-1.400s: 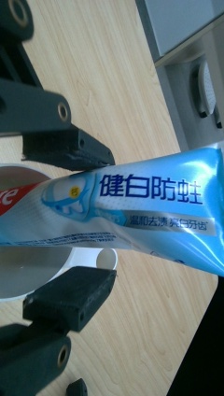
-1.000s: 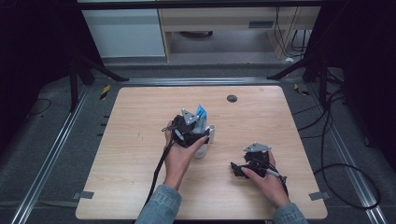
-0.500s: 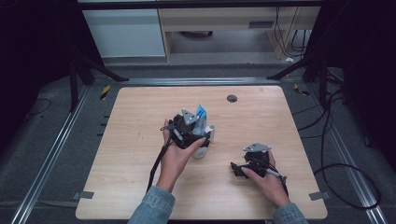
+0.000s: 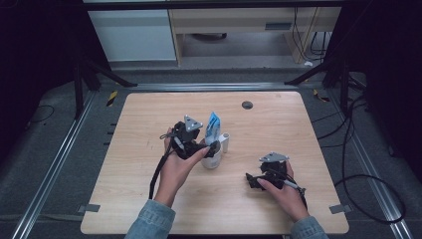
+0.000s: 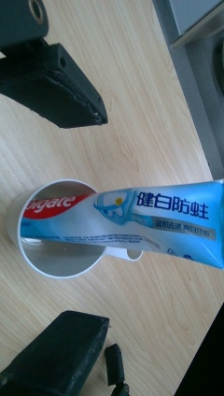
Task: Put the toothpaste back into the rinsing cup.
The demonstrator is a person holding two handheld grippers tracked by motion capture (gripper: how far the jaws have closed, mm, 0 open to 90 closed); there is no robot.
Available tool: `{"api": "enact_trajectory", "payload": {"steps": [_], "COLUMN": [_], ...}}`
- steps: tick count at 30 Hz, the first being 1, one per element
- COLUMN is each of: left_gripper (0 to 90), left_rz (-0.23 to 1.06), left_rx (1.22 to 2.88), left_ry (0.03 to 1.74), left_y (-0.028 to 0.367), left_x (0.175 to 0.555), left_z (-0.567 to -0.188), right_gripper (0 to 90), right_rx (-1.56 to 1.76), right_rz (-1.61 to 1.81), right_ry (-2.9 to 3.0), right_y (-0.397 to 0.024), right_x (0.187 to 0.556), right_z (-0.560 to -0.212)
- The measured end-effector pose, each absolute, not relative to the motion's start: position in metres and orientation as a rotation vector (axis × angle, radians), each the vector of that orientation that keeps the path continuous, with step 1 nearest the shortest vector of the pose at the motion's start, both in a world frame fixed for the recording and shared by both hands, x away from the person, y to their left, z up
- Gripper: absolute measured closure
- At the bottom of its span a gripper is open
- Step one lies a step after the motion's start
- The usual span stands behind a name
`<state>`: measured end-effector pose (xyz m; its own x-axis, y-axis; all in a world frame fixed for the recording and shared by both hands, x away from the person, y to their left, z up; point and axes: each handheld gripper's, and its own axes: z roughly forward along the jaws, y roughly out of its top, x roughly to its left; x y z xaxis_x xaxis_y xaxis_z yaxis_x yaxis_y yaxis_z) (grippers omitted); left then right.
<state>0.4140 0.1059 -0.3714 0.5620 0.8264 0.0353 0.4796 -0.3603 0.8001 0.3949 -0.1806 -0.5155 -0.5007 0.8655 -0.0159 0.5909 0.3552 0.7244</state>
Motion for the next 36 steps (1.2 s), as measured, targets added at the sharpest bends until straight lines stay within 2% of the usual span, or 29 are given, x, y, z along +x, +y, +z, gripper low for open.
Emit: {"api": "enact_trajectory", "payload": {"steps": [18, 36], "left_gripper": [3.9, 4.2], "left_rz": [0.570, 0.591], "left_rx": [2.036, 2.087], "left_ry": [1.071, 1.153], "left_y": [0.134, 0.178], "left_x": [0.403, 0.398], "left_z": [-0.365, -0.379], "right_gripper": [0.4, 0.4], "right_rx": [1.284, 1.290], "right_rz": [0.945, 0.951], "right_ry": [2.227, 2.224], "right_y": [-0.180, -0.179], "right_x": [0.395, 0.397], "right_z": [-0.515, -0.515]}}
